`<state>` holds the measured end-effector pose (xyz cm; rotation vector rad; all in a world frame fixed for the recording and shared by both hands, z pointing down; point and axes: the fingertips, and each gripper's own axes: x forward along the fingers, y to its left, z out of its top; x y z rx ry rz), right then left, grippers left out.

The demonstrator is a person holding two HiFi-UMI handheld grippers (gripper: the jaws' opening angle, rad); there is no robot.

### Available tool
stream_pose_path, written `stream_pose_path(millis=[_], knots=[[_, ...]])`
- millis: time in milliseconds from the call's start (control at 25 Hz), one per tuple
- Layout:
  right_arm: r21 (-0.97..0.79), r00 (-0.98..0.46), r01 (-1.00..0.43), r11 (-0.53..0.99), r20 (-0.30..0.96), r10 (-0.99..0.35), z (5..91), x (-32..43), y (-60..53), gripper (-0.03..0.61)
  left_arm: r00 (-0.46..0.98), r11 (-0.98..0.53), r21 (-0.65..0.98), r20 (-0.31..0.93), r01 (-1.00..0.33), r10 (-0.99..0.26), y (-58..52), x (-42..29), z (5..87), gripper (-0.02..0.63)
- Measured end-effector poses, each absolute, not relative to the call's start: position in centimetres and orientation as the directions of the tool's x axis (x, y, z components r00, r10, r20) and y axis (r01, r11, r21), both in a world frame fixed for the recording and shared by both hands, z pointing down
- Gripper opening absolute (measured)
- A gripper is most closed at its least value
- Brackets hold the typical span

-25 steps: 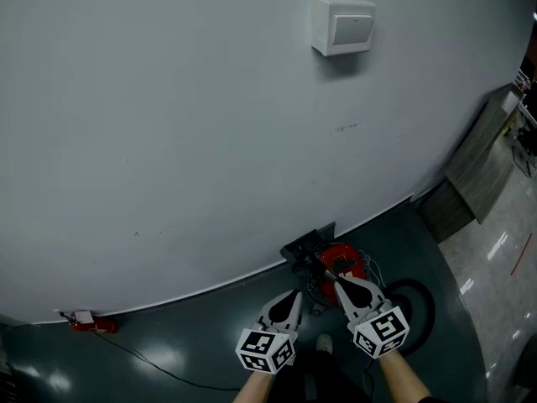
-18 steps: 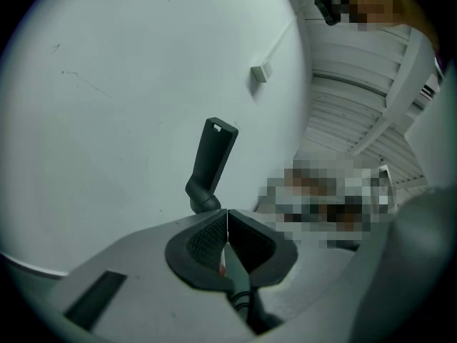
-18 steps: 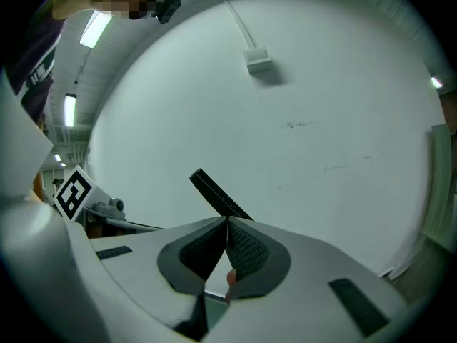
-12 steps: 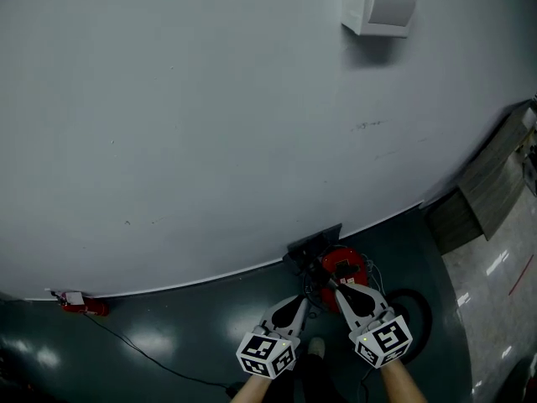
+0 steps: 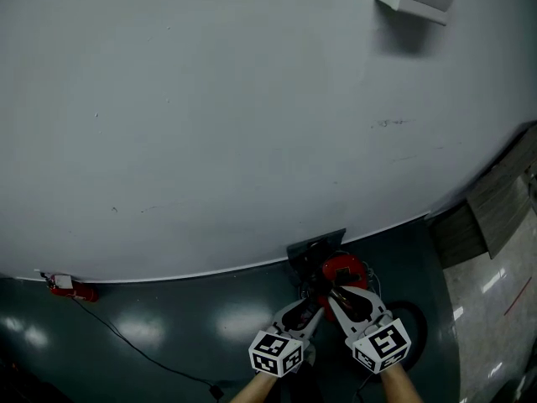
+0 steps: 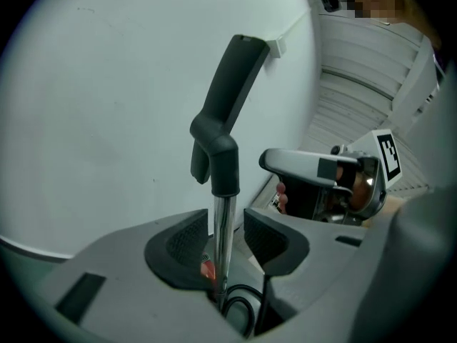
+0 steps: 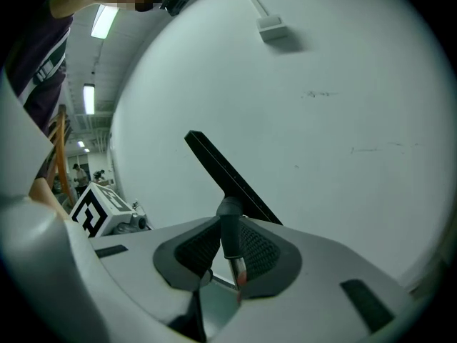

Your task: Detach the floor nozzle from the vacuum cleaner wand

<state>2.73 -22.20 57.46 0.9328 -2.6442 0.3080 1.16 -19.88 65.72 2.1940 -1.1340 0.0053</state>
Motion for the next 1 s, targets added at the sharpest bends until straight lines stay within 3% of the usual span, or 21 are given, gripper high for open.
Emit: stream_pose_path(millis=[360,560,920,1000], knots=[[-0.043,-0.736,-0.576,0.817,0.461,-0.495,60.9,1.5,-23.0,0.149,0.663,-0.477,0.531,0.236,-0.700,-0.710,-21.2,5.3,69.3,0.206],[-0.006,-0.736,-0.504,0.864,0.526,-0.426,62.2,0.6,-23.5,0.195,0.660,-0.485,0.518,0.227,-0.705,-0.717,-21.7,6.4,70.3,0.206],[0.041,-0.718,-0.442,0.896,0.583,-0.380,63.2,-1.2,-24.4,0.201,0.634,-0.466,0.505,0.232,-0.726,-0.738,-23.2,7.0,71.0,0.204],[0.048,-0.713,-0.441,0.896,0.588,-0.382,63.4,-1.4,-24.5,0.201,0.626,-0.459,0.502,0.233,-0.733,-0.744,-23.4,6.8,71.1,0.161]])
